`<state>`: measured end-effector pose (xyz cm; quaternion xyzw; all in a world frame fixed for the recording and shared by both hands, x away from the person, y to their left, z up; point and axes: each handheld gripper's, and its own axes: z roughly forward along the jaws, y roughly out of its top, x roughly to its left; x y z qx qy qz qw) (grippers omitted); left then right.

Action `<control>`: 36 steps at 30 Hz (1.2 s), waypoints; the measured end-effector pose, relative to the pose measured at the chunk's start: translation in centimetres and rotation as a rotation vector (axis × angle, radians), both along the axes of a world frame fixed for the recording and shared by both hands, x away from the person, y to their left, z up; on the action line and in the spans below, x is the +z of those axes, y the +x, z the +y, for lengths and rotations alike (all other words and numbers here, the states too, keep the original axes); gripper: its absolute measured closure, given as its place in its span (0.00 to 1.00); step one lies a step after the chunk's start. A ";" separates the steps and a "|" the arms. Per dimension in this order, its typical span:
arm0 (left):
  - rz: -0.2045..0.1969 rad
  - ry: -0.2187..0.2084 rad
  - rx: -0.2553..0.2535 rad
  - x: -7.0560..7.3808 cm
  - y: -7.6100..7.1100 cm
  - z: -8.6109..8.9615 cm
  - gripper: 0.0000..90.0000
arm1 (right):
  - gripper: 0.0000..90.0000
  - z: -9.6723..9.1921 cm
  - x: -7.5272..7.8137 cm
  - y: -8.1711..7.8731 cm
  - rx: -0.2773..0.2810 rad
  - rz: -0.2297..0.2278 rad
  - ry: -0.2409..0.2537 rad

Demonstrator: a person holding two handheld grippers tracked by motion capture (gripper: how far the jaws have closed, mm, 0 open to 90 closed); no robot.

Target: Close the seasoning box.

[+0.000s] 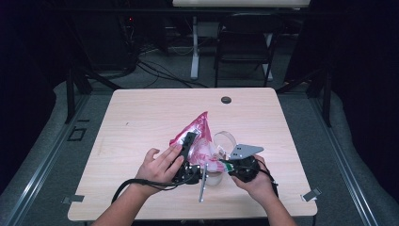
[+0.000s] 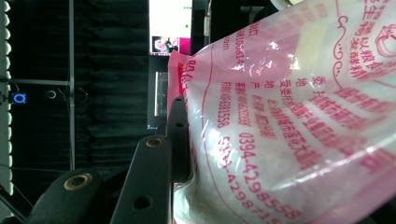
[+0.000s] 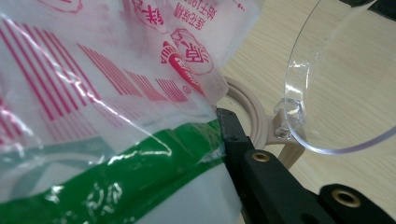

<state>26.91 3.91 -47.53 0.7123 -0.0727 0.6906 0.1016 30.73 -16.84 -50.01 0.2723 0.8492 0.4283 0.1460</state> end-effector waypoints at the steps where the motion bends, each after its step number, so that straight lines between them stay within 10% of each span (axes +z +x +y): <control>1: 0.005 -0.001 0.001 0.0 0.0 0.0 0.78 | 1.00 0.0 0.0 0.0 0.001 0.001 0.000; 36: 0.048 -0.014 0.027 -0.7 0.3 0.0 0.80 | 1.00 -0.1 0.3 -0.2 -0.013 0.001 0.039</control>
